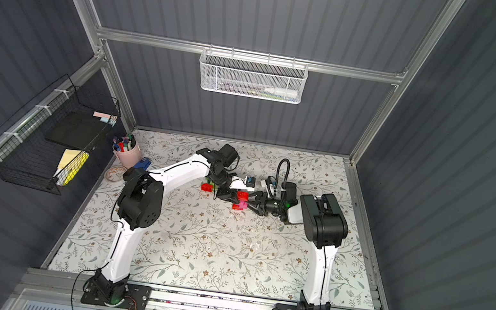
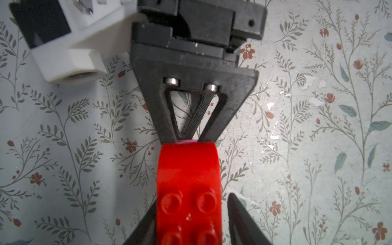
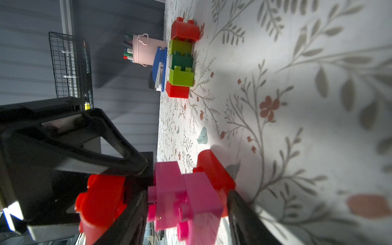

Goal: Assemble the letter s with lego
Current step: Assemble the lego brick with the lego brick.

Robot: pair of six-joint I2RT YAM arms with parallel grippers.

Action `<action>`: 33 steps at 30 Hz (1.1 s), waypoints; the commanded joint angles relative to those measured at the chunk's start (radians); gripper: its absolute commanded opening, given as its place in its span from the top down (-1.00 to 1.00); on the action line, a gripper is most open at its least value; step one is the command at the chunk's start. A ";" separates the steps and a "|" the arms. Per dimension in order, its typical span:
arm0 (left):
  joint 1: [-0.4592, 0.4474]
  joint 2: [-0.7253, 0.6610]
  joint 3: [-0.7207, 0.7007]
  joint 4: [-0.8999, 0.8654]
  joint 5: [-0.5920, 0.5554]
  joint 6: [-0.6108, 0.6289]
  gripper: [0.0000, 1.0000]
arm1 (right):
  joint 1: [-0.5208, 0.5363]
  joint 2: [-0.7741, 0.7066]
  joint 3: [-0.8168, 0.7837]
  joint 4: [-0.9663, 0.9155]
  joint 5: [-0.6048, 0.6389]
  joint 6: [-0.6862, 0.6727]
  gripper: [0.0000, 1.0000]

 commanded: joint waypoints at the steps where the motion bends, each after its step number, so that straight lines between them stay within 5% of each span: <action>1: -0.006 0.008 -0.003 -0.033 0.017 0.014 -0.02 | 0.009 0.036 -0.043 -0.099 0.064 -0.007 -0.27; 27: -0.006 -0.003 -0.011 -0.023 0.020 0.009 -0.08 | -0.015 -0.009 -0.112 -0.137 0.073 -0.105 -0.34; 33: -0.006 -0.033 -0.027 -0.020 0.044 0.003 -0.25 | -0.036 -0.094 -0.163 -0.159 0.090 -0.202 -0.35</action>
